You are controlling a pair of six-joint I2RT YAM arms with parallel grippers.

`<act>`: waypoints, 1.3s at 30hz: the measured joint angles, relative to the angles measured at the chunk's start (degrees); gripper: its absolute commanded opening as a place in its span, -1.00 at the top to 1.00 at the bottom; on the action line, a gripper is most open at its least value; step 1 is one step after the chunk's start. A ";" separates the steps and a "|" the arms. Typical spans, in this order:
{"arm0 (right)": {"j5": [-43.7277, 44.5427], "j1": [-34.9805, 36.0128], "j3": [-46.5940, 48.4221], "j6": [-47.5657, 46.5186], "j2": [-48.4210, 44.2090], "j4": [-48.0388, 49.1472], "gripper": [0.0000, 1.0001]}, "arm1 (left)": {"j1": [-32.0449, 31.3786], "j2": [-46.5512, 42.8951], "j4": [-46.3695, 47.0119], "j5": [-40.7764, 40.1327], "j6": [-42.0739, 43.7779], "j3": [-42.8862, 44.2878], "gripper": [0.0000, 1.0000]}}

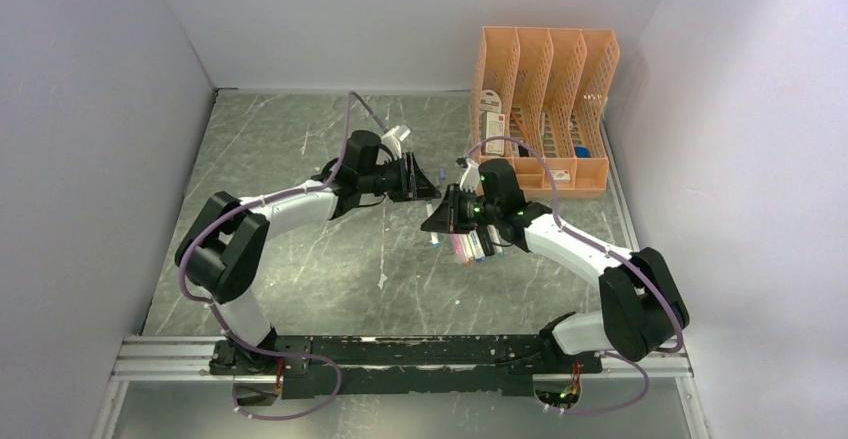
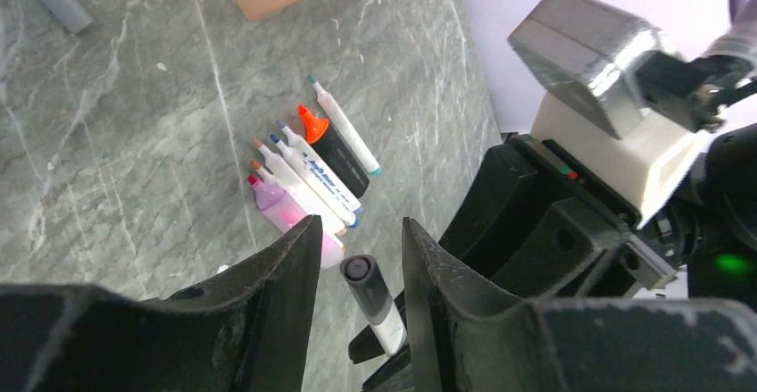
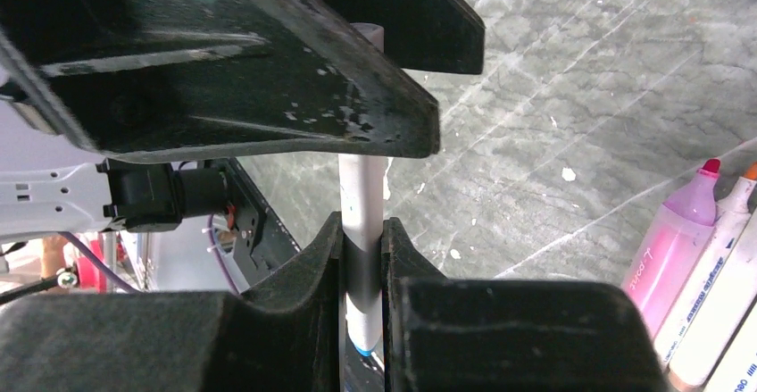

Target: Open the pen caps

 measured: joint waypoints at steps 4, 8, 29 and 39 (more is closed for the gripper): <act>-0.74 0.00 -0.44 -0.17 0.20 0.90 1.00 | -0.02 0.76 -1.01 0.00 0.74 0.00 0.04; -1.14 0.00 -1.64 -0.20 0.22 1.44 1.00 | -0.09 1.60 -1.05 0.02 0.74 0.02 0.04; -0.52 0.02 -3.34 -0.13 -3.23 0.61 1.00 | -0.24 1.29 -1.46 -0.02 -0.37 0.96 -0.02; 0.33 0.09 -4.02 -0.15 -10.14 -3.72 1.00 | 0.79 -7.72 -0.63 -0.26 -1.79 -2.21 -0.08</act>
